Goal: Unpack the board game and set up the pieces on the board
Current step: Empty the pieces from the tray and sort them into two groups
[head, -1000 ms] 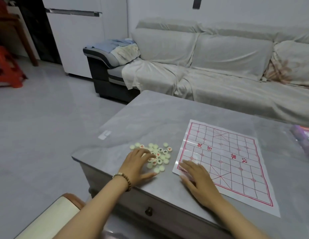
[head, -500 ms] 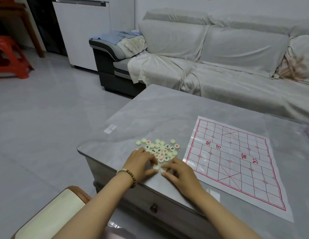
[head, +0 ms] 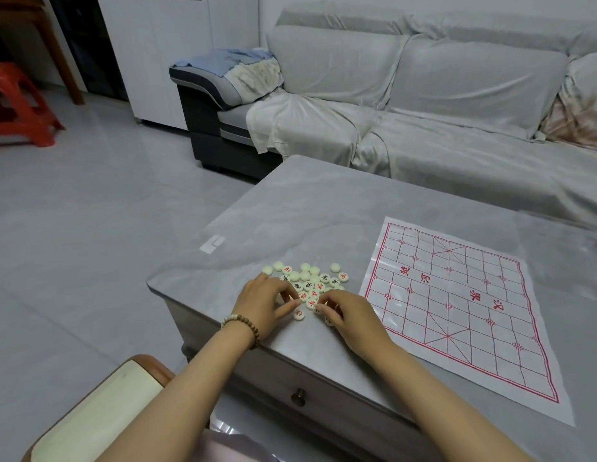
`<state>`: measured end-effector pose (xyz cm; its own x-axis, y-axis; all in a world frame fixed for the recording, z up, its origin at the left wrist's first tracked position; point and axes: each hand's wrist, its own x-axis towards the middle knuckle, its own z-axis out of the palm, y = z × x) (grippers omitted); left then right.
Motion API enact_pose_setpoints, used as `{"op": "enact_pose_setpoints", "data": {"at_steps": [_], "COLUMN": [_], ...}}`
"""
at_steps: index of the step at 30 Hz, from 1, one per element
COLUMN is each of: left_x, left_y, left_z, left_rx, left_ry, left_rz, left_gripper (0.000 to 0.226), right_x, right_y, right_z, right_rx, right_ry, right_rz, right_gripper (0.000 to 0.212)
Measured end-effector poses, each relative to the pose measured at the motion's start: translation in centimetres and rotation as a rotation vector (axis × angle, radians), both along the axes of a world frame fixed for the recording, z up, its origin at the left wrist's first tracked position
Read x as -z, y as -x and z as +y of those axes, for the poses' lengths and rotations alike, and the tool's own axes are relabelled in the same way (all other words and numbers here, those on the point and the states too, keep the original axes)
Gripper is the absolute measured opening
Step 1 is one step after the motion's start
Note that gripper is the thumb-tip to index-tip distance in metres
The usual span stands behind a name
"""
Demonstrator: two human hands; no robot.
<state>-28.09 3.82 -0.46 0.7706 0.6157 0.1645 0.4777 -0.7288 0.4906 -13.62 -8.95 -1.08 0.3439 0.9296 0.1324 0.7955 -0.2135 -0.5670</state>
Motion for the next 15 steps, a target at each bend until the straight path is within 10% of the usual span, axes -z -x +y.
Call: {"op": "enact_pose_setpoints", "data": {"at_steps": [15], "left_x": [0.25], "left_y": [0.40], "left_z": [0.78], "left_rx": [-0.009], "left_ry": [-0.020], "left_rz": [-0.001], "left_gripper": [0.026], "right_x": [0.23], "right_y": [-0.62], "right_z": [0.05], "right_rx": [0.119], "right_ry": [-0.166], "right_rz": [0.038], "right_gripper": [0.012]}}
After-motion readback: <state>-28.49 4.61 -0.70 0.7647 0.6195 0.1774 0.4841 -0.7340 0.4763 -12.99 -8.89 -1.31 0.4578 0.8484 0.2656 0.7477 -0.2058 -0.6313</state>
